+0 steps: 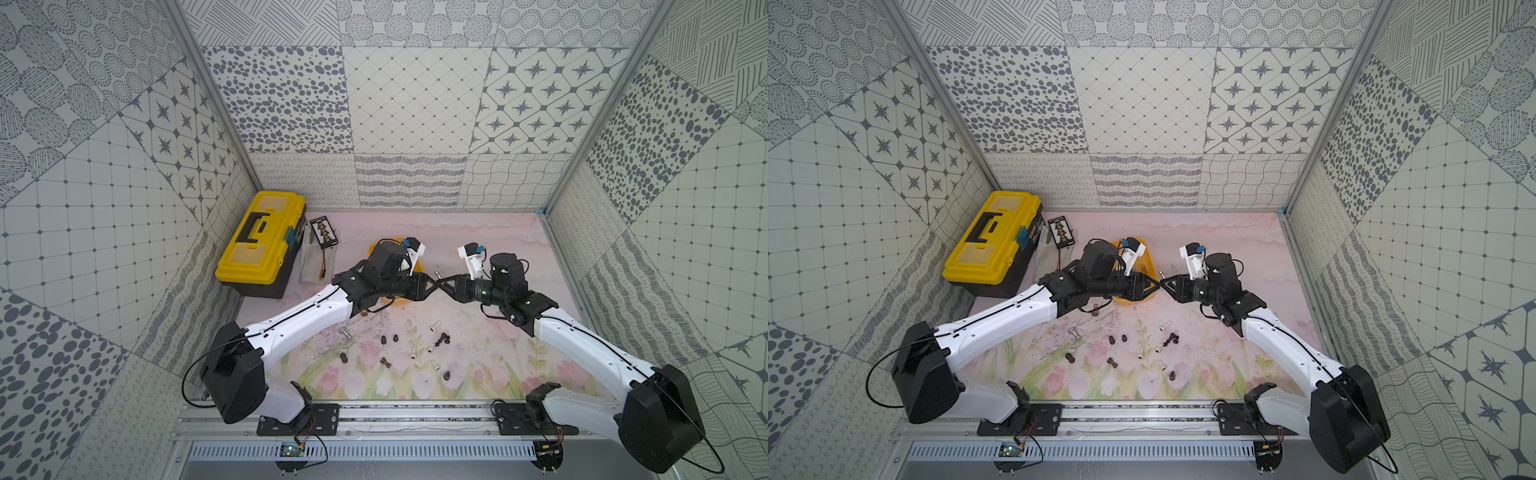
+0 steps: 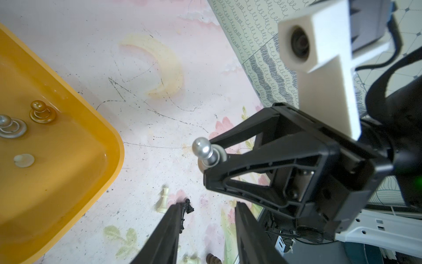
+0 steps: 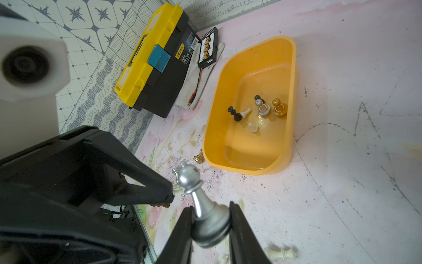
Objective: Put the chess pieces into the storage box
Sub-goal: Pick up the chess piece at the center of the board, then place the chess piece in the storage box.
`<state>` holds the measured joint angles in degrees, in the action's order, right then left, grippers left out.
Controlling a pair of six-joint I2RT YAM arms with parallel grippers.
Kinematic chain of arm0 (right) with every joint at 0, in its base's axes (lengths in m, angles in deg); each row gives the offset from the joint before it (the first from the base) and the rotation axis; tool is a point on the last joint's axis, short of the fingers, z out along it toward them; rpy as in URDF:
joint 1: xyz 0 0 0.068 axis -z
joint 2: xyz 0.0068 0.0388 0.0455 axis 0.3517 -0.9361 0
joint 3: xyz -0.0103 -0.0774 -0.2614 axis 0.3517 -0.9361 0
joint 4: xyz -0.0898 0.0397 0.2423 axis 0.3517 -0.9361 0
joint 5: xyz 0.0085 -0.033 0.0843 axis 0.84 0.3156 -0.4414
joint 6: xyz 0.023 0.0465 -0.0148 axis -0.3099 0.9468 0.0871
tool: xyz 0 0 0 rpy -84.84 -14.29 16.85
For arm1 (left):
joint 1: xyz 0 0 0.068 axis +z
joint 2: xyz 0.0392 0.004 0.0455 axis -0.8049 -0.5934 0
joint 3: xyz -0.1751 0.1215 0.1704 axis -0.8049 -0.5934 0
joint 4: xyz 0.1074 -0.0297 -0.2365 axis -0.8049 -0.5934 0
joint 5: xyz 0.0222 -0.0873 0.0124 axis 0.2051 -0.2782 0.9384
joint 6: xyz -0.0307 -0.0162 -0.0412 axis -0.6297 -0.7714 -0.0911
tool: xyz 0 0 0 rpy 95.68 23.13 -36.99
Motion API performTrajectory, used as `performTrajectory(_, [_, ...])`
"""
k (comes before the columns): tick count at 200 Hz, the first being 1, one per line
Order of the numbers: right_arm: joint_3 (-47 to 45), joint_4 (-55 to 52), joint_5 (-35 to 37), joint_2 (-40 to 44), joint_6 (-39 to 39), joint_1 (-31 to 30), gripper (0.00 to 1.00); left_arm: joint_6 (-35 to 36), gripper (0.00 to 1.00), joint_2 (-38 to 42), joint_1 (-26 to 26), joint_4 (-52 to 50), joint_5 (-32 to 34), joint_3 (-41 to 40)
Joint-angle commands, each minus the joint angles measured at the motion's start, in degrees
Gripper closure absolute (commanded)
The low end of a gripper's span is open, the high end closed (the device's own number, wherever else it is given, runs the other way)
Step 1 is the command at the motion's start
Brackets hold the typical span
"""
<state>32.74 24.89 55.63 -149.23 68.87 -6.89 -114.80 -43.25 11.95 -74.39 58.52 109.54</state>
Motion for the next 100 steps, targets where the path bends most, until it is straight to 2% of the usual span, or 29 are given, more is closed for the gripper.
performTrajectory(1, [-1.01,2.81,-0.54,2.33,-0.09,-0.97,0.85,-0.53,0.56,0.82,-0.28,1.68,2.10,0.22])
performTrajectory(46, [-1.42,3.09,-1.14,1.94,-0.45,-2.18,0.85,-0.38,0.57,0.82,-0.28,2.79,1.14,0.47])
performTrajectory(100, [-1.47,3.63,-0.69,1.85,-1.32,-3.58,0.85,0.17,0.65,0.34,-0.23,1.44,2.88,1.28])
